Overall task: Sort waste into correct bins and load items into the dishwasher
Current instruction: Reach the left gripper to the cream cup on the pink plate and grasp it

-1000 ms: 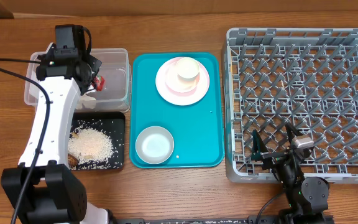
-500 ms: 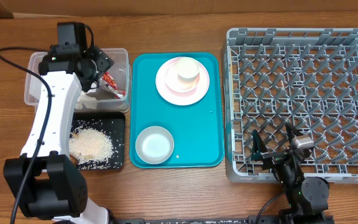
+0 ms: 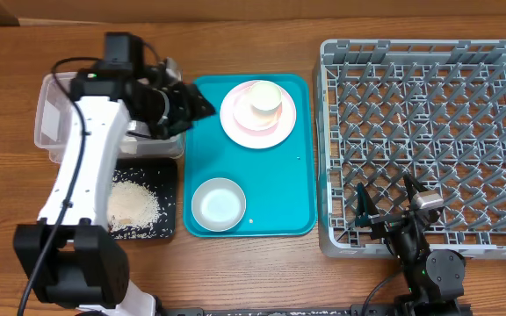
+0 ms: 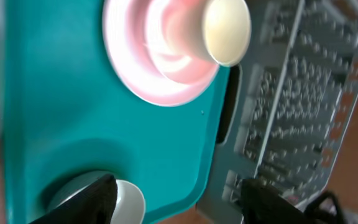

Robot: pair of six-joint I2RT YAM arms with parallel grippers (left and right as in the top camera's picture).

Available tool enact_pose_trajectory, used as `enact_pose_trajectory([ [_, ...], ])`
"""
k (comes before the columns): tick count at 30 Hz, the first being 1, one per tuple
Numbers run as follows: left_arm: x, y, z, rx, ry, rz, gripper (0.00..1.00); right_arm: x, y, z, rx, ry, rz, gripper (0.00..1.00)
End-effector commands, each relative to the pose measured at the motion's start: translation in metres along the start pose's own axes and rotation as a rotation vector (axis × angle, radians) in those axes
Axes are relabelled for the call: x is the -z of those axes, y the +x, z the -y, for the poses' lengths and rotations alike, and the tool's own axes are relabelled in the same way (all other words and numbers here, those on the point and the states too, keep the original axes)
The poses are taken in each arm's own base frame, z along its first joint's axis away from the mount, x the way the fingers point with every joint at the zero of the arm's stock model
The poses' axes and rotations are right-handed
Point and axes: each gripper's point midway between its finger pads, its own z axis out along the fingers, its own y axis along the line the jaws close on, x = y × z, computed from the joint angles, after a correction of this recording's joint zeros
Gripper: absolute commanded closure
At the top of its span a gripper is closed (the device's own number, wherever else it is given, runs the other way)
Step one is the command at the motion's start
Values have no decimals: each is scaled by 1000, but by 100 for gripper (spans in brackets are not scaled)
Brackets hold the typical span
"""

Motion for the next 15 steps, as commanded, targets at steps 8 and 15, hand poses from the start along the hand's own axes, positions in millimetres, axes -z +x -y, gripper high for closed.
enact_pose_trajectory([
  [8, -31, 10, 49, -177, -54, 44, 36, 0, -3, 4, -3, 16, 22, 0],
  [15, -34, -6, 65, -151, -61, 143, 34, 4, -16, -23, 4, -126, 37, 0],
])
